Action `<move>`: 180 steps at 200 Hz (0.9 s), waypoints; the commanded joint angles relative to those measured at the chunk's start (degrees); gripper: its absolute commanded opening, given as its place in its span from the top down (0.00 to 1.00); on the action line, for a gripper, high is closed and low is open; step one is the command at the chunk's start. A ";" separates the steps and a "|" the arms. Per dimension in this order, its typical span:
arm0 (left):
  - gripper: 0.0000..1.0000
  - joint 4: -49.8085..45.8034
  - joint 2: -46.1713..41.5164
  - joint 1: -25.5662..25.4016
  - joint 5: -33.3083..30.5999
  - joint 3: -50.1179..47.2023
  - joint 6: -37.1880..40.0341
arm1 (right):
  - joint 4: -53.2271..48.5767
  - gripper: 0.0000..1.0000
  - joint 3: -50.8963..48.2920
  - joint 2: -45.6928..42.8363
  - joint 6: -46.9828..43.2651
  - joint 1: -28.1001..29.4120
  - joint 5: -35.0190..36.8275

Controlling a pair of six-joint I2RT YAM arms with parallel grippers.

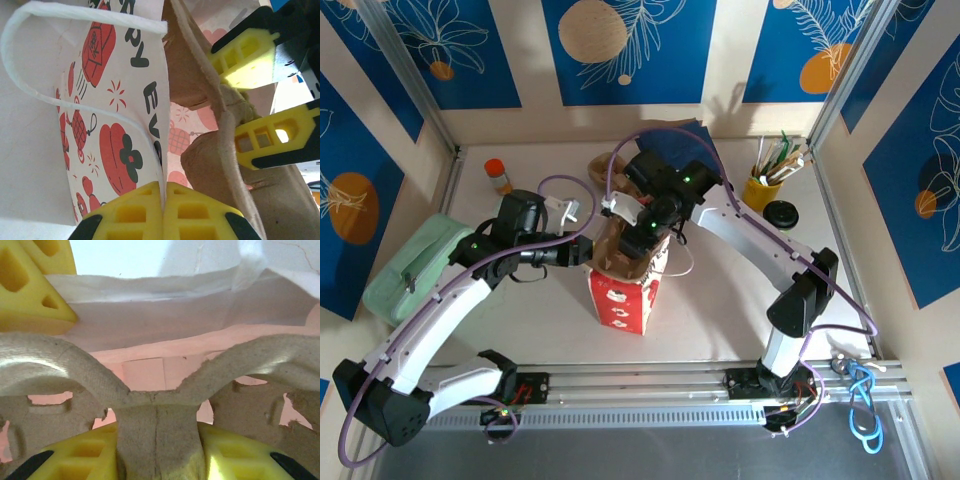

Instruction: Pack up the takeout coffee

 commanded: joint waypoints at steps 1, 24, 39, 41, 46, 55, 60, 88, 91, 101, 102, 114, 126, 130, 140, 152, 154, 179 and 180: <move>1.00 1.19 0.18 -0.47 1.68 1.29 1.76 | -2.48 0.65 2.75 -1.49 0.35 0.23 -2.18; 1.00 1.02 0.52 -0.52 1.72 1.54 1.94 | -2.71 0.64 5.20 -3.58 0.62 0.42 -2.58; 1.00 0.93 0.71 -0.52 1.81 1.68 2.11 | -2.38 0.65 6.40 -4.90 0.40 0.99 -1.59; 1.00 0.90 0.71 -0.52 1.81 1.68 2.13 | -2.36 0.64 6.52 -5.09 0.36 1.03 -1.51; 1.00 0.88 0.79 -0.52 1.81 1.68 2.20 | -2.35 0.65 6.97 -5.43 0.22 1.24 -1.19; 1.00 0.97 0.88 -0.51 1.81 1.77 2.22 | -2.44 0.64 7.72 -5.97 0.09 1.56 -0.77; 1.00 0.97 0.95 -0.52 1.80 1.77 2.27 | -2.36 0.65 8.08 -6.09 0.00 1.68 -0.36; 1.00 0.63 1.01 -0.51 1.51 1.93 2.29 | -0.69 0.64 8.31 -7.21 -0.09 2.27 3.31; 1.00 0.56 1.01 -0.51 1.40 1.94 2.29 | -0.42 0.64 8.09 -7.28 -0.09 2.24 3.91; 1.00 0.55 0.84 -0.52 1.37 1.90 2.29 | 0.41 0.64 7.56 -7.36 0.23 2.29 6.07; 1.00 0.58 0.82 -0.52 1.37 1.88 2.29 | 0.48 0.64 7.53 -7.31 0.20 2.28 6.31; 1.00 0.46 0.56 -0.52 1.21 1.71 2.11 | 0.81 0.64 7.15 -6.80 0.76 2.40 9.19; 1.00 0.55 0.41 -0.52 1.13 1.56 2.11 | 0.81 0.64 6.82 -5.86 1.24 2.51 11.79; 1.00 0.51 0.28 -0.47 1.14 1.51 2.03 | 0.74 0.63 6.73 -5.50 1.37 2.47 12.52; 1.00 0.58 0.18 -0.52 1.24 1.43 2.02 | 0.86 0.63 6.40 -4.74 1.78 2.60 14.44; 1.00 0.62 0.11 -0.52 1.59 1.33 2.00 | 1.07 0.63 6.19 -3.83 2.34 2.79 17.11; 1.00 0.62 0.10 -0.52 1.69 1.26 2.02 | 1.07 0.63 6.18 -3.68 2.41 2.84 17.73; 1.00 0.67 0.03 -0.52 1.66 1.33 2.04 | -0.81 0.63 7.56 -0.76 3.01 3.94 22.41; 1.00 0.64 0.02 -0.52 1.65 1.33 2.03 | -0.88 0.63 7.57 -0.67 3.04 3.99 22.52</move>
